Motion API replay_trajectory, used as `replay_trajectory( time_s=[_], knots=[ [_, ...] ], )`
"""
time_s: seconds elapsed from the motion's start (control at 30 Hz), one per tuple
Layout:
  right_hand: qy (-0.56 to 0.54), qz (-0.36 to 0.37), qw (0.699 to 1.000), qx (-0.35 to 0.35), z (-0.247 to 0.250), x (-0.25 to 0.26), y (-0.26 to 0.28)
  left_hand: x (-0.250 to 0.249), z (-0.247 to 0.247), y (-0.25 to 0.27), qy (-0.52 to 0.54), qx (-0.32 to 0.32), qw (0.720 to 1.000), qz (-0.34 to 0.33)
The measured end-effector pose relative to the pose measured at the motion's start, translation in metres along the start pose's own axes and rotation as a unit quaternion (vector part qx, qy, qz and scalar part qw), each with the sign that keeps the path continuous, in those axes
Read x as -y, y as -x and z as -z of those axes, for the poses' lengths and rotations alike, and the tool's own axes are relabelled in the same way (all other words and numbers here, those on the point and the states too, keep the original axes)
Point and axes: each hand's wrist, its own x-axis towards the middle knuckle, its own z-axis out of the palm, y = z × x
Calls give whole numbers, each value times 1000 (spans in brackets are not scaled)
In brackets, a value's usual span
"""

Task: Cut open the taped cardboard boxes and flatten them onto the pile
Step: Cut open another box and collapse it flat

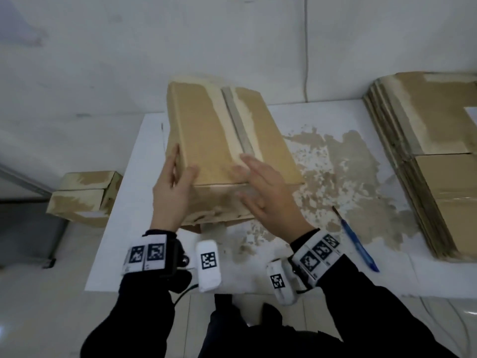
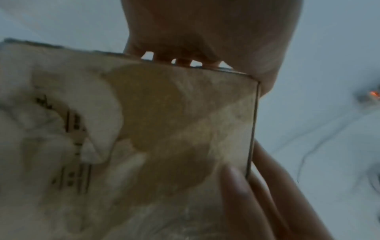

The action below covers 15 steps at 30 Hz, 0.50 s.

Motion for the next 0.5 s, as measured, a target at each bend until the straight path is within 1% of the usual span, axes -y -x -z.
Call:
replay_trajectory(
  time_s=[0.03, 0.07, 0.1, 0.13, 0.17, 0.2, 0.23, 0.27, 0.3, 0.33, 0.4, 0.47, 0.5],
  knots=[
    [-4, -50, 998, -46, 9, -9, 10, 1, 2, 1, 22, 6, 1000, 3],
    [5, -110, 989, -99, 18, -24, 25, 3, 4, 2, 47, 6, 999, 4],
    [34, -183, 973, -135, 27, -45, 46, 3, 5, 4, 65, 1, 998, 8],
    [76, -271, 949, -140, 35, -67, 70, 3, 6, 4, 75, -4, 997, 10],
    [117, -369, 915, -110, 40, -87, 94, 2, 7, 4, 81, -4, 997, 10],
    [149, -462, 872, -61, 43, -101, 118, 4, 9, 2, 88, -2, 996, 13],
    [173, -528, 831, -13, 43, -111, 138, 7, 12, 0, 97, 1, 995, 19],
    [186, -557, 809, 19, 40, -117, 153, 13, 16, -2, 106, 2, 994, 26],
    [185, -556, 810, 30, 37, -120, 162, 21, 22, -3, 117, 1, 993, 34],
    [170, -544, 821, 20, 35, -120, 163, 31, 26, -4, 127, -1, 991, 44],
    [104, -516, 850, -21, 31, -110, 149, 50, 31, -1, 142, -7, 987, 75],
    [49, -471, 878, -76, 32, -92, 116, 68, 31, 5, 158, -18, 981, 112],
    [30, -445, 891, -86, 35, -80, 94, 73, 31, 9, 161, -22, 978, 127]
  ],
)
